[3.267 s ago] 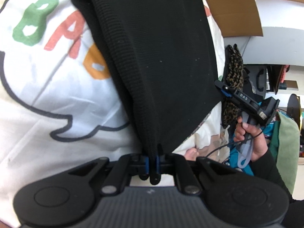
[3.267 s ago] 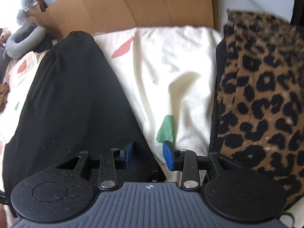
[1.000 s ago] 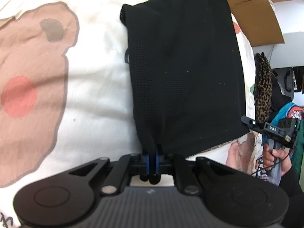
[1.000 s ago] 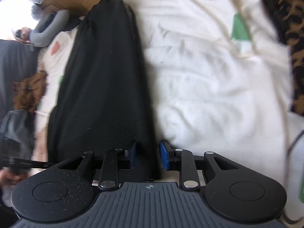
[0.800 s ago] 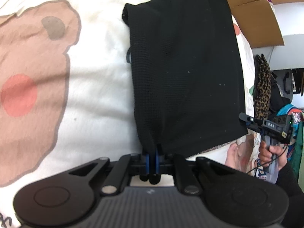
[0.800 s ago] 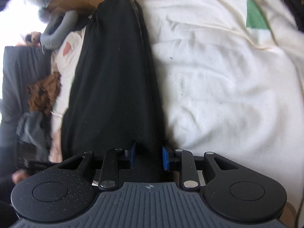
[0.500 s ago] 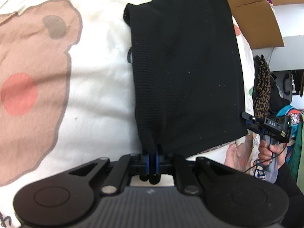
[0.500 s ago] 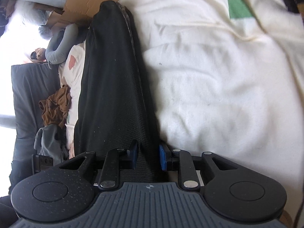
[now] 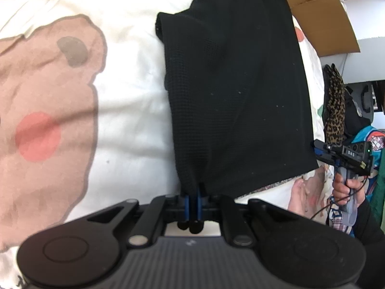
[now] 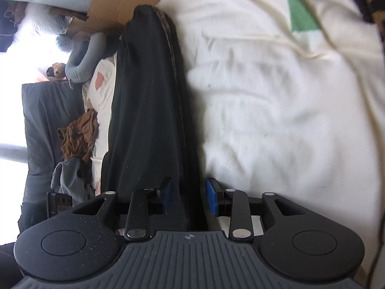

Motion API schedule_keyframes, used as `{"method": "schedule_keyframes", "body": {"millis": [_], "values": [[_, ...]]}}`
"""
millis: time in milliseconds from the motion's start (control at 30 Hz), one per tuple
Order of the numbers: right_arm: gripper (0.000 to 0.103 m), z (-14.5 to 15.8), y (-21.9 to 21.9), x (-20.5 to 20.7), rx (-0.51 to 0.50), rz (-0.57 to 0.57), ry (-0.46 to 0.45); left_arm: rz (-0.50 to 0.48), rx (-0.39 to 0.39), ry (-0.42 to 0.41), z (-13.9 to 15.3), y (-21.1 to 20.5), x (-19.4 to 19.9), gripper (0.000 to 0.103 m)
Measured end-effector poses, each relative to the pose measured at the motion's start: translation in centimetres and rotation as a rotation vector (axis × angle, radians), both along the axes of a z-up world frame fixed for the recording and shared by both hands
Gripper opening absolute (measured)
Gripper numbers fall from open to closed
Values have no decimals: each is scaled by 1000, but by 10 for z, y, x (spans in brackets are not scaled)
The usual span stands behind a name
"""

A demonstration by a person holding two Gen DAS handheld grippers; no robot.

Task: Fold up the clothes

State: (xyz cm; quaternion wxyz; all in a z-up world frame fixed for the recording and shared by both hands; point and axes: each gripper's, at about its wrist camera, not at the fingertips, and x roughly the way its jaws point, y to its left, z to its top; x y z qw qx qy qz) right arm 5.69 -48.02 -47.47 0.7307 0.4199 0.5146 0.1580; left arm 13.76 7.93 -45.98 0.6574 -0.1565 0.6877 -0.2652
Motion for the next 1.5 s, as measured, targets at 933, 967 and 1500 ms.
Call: {"method": "schedule_keyframes", "body": {"millis": [933,967,1500], "values": [[3,27,16,-7,-6,63,-49,9,-29,-18,37,-19,-6,6],[3,30,18,-9,-7,66,-49,9,-32,-20,41,-19,-9,6],[3,90,23,-63,-22,86,-57,31,-114,-13,86,-6,-49,6]]}}
